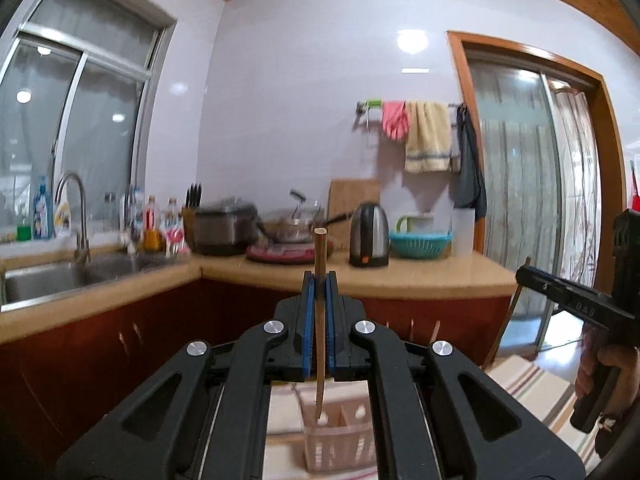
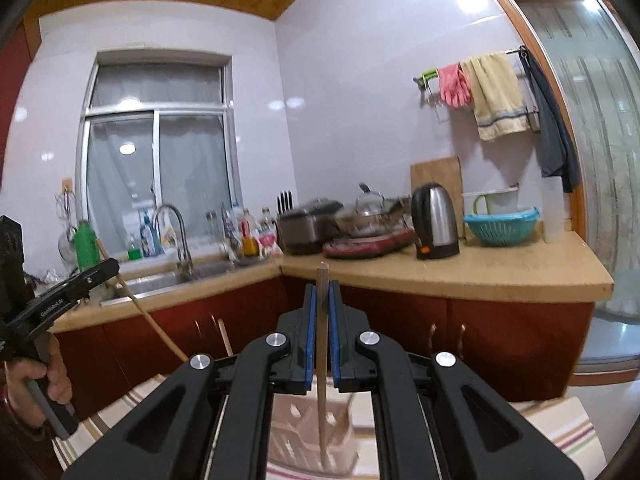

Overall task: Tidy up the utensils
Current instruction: 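Lower both chopsticks into the holder and open both tools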

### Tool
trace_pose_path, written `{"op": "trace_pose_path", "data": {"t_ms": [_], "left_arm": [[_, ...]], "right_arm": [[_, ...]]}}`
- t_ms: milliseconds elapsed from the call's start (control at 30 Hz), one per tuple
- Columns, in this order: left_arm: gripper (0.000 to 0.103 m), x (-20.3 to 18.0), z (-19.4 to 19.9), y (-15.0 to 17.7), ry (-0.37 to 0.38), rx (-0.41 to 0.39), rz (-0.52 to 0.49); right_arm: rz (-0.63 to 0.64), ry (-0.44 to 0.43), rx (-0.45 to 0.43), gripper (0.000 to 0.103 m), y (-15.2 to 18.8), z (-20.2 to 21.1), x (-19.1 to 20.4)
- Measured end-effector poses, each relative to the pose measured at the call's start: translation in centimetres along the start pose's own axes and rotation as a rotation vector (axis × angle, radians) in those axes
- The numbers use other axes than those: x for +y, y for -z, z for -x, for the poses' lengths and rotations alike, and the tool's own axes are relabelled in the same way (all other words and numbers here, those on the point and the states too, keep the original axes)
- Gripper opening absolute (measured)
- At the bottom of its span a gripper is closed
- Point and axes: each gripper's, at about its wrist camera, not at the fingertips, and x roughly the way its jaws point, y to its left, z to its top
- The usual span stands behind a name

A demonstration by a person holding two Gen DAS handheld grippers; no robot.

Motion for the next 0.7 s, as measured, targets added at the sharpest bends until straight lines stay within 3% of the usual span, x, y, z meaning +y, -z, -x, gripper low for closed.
{"op": "trace_pose_path", "data": {"t_ms": [167, 367, 700], "left_arm": [[0.006, -0.8, -2.7, -0.6, 0.018, -0.005, 0.006], [0.006, -0.7, -6.3, 2.7, 0.013, 0.068, 0.027], [0.006, 0.4, -10.6, 9.3, 0.006, 0.236, 0.053]], "right_arm": [[-0.011, -0.028, -0.042, 0.007, -0.7, -2.2, 0.3], [-0.036, -0.036, -0.04, 0.007, 1.3, -5.6, 0.0], [-0.115, -0.013, 0.109, 0.007, 7.3, -10.4, -2.0]]}}
